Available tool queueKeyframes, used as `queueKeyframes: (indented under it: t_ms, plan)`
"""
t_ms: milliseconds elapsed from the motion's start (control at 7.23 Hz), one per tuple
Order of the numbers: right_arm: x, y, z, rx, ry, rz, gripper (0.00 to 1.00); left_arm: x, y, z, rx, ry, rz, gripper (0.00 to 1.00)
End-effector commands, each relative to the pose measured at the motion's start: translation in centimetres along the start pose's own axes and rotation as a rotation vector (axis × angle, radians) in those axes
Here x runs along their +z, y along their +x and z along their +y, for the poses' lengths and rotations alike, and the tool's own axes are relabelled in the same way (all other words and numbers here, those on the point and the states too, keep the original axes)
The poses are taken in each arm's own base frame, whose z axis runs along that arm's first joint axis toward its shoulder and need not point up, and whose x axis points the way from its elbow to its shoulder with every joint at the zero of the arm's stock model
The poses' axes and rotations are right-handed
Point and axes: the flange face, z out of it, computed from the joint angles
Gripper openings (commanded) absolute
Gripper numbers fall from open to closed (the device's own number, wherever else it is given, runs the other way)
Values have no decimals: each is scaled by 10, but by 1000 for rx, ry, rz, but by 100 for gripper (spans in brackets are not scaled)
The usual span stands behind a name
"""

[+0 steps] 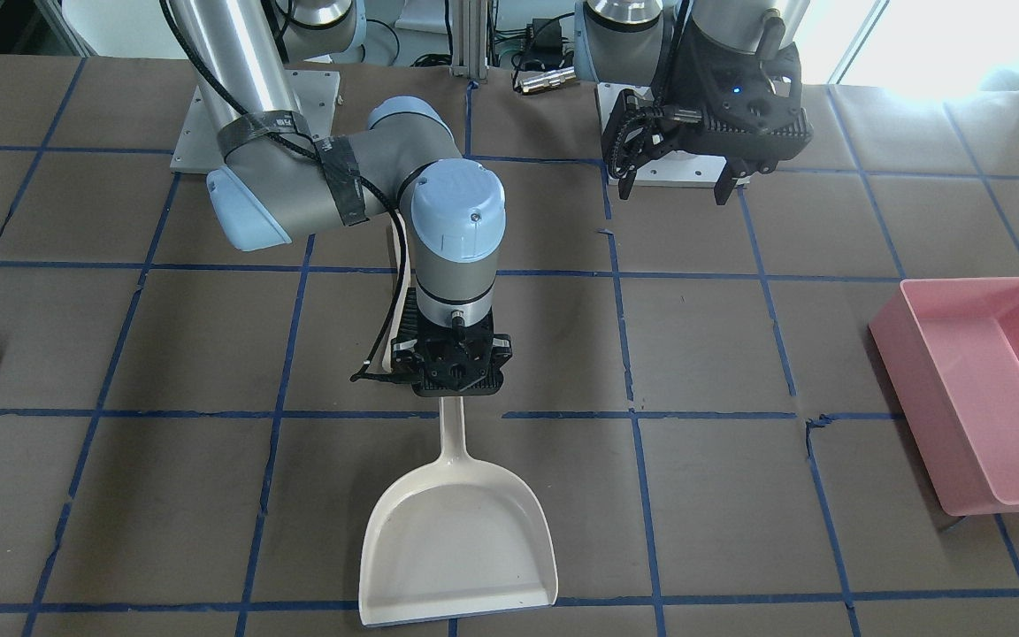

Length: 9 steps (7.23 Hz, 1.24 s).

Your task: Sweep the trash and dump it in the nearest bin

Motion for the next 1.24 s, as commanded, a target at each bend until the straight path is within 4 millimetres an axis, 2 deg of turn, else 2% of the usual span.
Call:
queueKeyframes:
  t_ms: [0, 138, 276, 415, 691, 968, 1106]
  plan:
    - [-8, 14, -10, 7, 13, 1, 100, 0, 0, 0, -1, -2, -2, 100]
    - [-14, 31, -19, -28, 15, 1, 100, 0, 0, 0, -1, -2, -1, 100]
    - [-30, 60, -28, -27, 7, 3, 100, 0, 0, 0, -1, -2, -2, 100]
    - [-63, 91, -29, -57, -9, 6, 100, 0, 0, 0, -1, 0, -2, 100]
    - [-143, 147, -8, -12, -41, -60, 100, 0, 0, 0, -1, 0, -2, 100]
    - [-203, 203, 20, 19, -53, -103, 100, 0, 0, 0, -1, -2, -2, 100]
    - [-222, 225, 28, 7, -30, -101, 100, 0, 0, 0, -1, -2, -2, 100]
